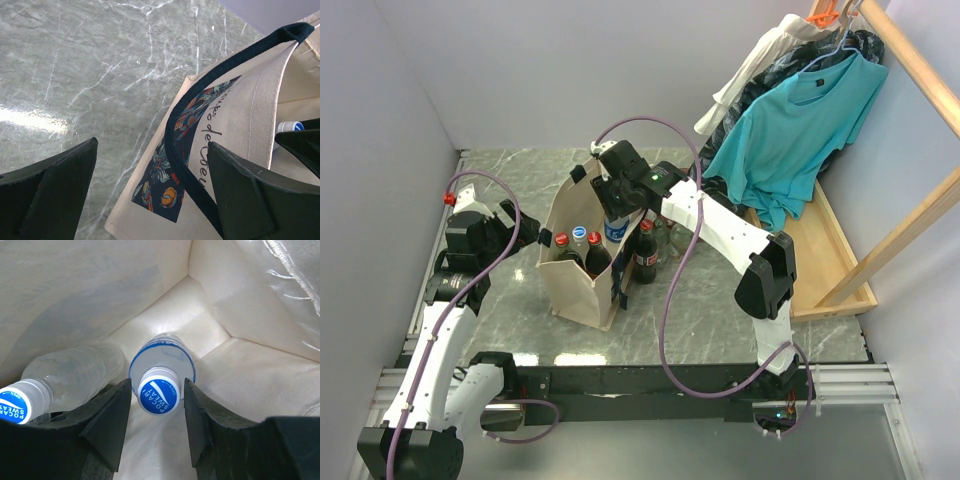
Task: Take the beverage out of the canvas bag
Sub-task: Take out the drink from the canvas bag.
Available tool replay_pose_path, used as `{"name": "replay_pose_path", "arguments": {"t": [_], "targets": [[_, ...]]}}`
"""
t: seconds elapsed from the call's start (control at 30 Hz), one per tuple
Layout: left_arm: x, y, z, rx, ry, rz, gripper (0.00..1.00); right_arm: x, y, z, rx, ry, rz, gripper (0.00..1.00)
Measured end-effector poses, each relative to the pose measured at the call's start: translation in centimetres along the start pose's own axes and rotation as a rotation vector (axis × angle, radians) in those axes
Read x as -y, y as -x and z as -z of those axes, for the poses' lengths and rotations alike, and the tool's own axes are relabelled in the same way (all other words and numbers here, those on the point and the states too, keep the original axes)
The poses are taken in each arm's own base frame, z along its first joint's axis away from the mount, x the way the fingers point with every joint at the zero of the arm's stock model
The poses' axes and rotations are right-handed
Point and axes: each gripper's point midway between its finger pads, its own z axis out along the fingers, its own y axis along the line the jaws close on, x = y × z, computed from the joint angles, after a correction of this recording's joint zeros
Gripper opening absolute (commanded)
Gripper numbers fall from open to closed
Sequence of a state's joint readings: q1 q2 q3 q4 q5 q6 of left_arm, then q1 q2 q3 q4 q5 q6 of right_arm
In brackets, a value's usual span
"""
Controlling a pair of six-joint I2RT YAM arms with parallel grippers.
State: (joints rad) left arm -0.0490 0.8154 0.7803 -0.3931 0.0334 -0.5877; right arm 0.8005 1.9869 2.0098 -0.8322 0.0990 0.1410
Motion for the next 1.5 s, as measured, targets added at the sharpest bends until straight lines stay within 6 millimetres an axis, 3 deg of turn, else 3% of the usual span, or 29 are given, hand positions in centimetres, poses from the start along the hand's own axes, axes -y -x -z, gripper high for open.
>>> {"name": "replay_pose_path", "arguments": {"t": [0.43,0.53,0.87,1.5], "targets": [[0.0,0.0,0.0,0.0,0.0,0.0,0.96,-0.2,-0.2,-0.4,-0.015,0.011,0.003,0.5],[0.0,0.0,0.0,0.0,0.0,0.0,0.96,-0.2,-0.3,-0.4,-0.016,0.01,0.006,0.43],[0.0,0.0,0.0,-0.001,0.0,0.0,0.96,-0.2,-0.3,-0.4,-0.021,0.01,0.01,0.0],[0.0,0.3,0.3,0.019,0.001,0.007,0.96,-0.1,0.8,0.3,0.006,0.005,0.014,0.0]]}}
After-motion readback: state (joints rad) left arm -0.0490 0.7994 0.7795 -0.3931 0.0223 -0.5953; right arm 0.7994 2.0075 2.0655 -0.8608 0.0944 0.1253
